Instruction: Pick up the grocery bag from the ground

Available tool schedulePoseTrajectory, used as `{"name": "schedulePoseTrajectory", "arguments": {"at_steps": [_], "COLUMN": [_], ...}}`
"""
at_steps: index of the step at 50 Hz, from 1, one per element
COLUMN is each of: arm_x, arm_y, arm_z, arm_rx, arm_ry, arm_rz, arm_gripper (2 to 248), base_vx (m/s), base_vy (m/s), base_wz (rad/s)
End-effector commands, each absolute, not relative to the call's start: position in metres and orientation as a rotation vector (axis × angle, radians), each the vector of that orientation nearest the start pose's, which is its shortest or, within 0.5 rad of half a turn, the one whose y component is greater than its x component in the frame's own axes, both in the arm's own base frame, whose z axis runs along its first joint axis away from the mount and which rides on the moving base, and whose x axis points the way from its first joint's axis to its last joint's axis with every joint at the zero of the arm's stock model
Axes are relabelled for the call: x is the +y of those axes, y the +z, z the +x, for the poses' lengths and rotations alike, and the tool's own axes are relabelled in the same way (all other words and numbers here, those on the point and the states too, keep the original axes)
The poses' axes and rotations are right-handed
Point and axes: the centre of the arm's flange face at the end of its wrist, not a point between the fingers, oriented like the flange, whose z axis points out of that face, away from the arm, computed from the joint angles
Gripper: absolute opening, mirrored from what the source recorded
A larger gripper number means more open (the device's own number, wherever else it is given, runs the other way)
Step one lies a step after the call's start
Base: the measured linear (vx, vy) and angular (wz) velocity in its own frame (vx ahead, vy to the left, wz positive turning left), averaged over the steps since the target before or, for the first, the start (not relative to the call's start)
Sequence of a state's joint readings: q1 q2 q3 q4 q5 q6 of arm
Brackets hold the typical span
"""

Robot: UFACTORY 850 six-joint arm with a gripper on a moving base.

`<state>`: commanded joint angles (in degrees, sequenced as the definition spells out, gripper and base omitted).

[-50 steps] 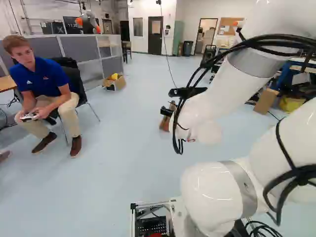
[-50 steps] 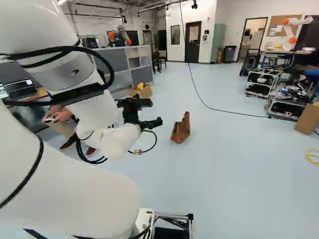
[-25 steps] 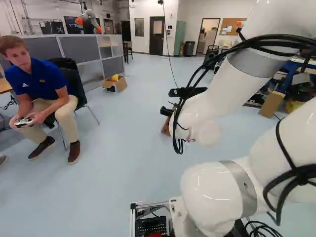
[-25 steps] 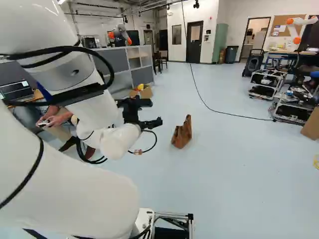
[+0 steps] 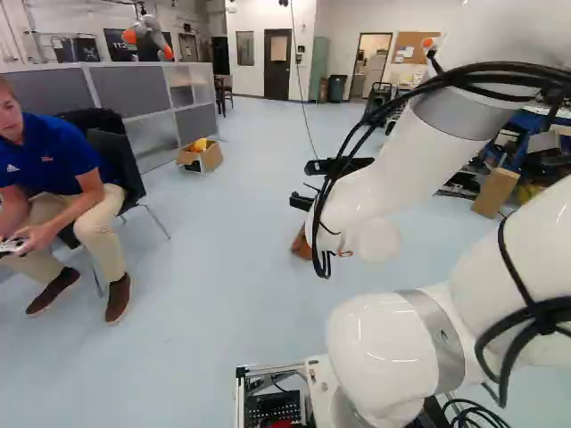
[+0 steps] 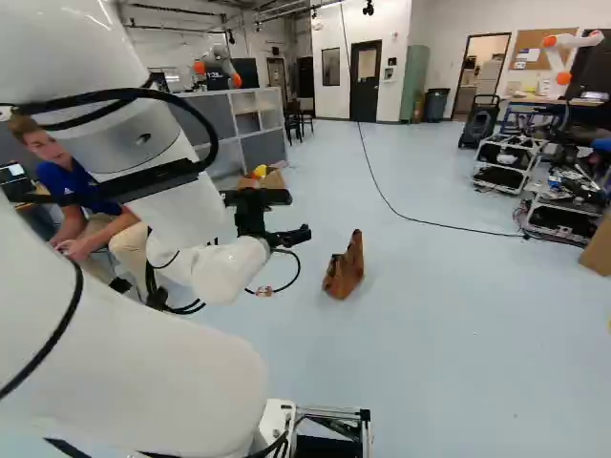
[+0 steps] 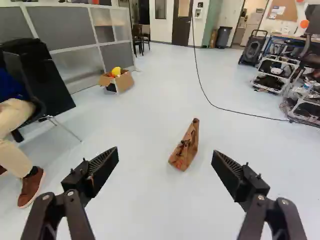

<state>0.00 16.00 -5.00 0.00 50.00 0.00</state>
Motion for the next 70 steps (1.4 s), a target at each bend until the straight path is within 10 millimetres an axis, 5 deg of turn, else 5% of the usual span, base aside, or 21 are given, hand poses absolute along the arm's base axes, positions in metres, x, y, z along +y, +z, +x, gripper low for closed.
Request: {"name": "schedulePoseTrajectory", "arguments": {"at_steps": [19,70], "arm_x": [0.0000,0.0000], "arm_y": [0.3656,0.3656], "arm_z": [0.2703,0.2703], "arm_rx": [0.000,0.000], "arm_ry": [-1.824,-1.824], "arm_rz": [-2.558,-2.558], "arm_gripper": [247,247], "base_vx": [0.248,0.248], "base_vy": [-0.068,0.001], "base_wz": [-0.355,-0.023]}}
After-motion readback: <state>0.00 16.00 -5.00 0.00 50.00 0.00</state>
